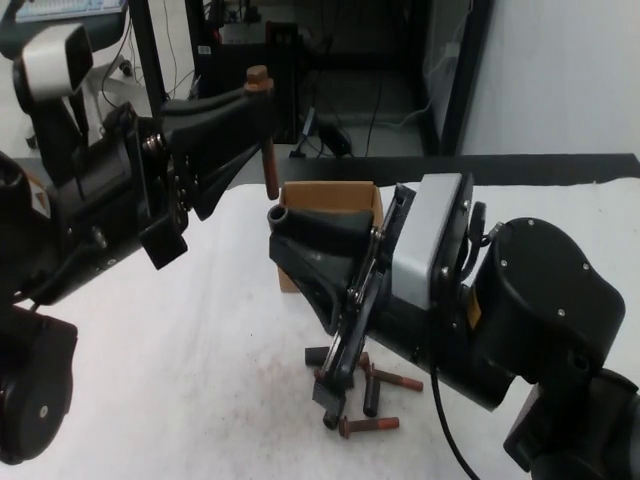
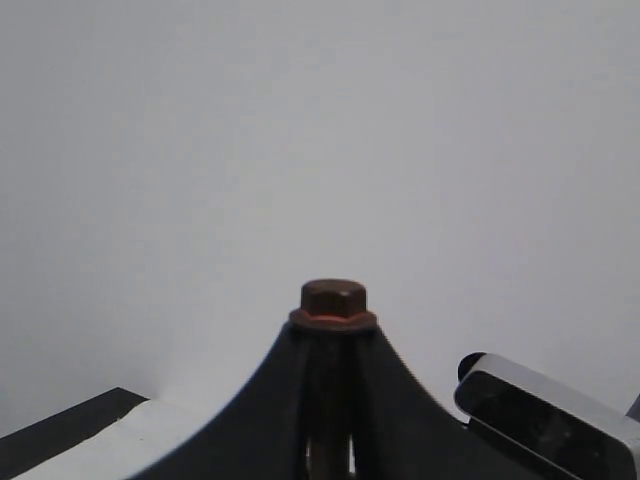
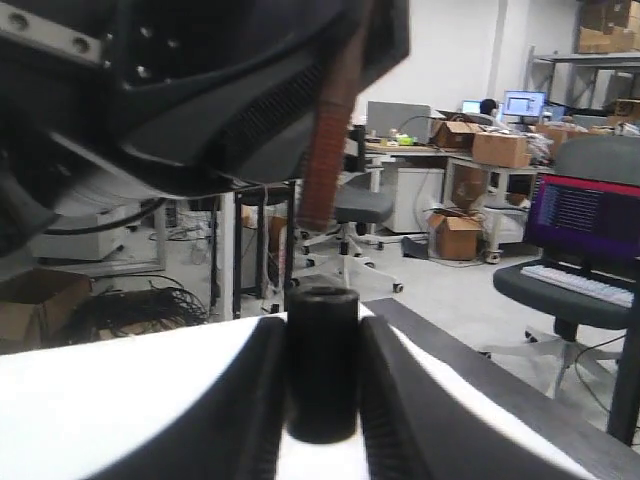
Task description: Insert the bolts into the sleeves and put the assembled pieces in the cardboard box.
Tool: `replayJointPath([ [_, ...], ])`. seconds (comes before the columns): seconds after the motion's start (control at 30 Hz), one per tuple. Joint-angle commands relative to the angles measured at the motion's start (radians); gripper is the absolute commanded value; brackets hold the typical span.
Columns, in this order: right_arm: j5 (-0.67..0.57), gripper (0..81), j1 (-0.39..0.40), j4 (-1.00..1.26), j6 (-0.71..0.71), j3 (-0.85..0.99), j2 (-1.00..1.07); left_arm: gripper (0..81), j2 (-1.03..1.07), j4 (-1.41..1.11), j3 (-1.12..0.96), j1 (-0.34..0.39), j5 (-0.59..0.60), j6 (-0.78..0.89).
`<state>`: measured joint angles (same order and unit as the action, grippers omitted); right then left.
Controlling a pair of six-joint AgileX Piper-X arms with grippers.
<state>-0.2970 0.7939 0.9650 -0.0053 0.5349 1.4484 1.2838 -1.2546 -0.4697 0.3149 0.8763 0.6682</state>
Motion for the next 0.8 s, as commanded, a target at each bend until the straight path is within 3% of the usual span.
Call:
replayJointPath([
  [0.0,-0.049,0.8,0.002,0.028,0.062,0.003,-0.003,0.3,-0.004,-0.014,-0.002,0.005,-0.011,-0.02],
  [0.4,-0.096,0.8,-0.016,0.09,0.196,0.003,-0.008,0.3,-0.004,-0.02,-0.002,0.005,-0.001,-0.041],
  [0.77,-0.107,0.8,-0.029,0.042,0.21,0.003,-0.008,0.3,-0.004,-0.069,-0.002,0.005,-0.001,-0.048],
])
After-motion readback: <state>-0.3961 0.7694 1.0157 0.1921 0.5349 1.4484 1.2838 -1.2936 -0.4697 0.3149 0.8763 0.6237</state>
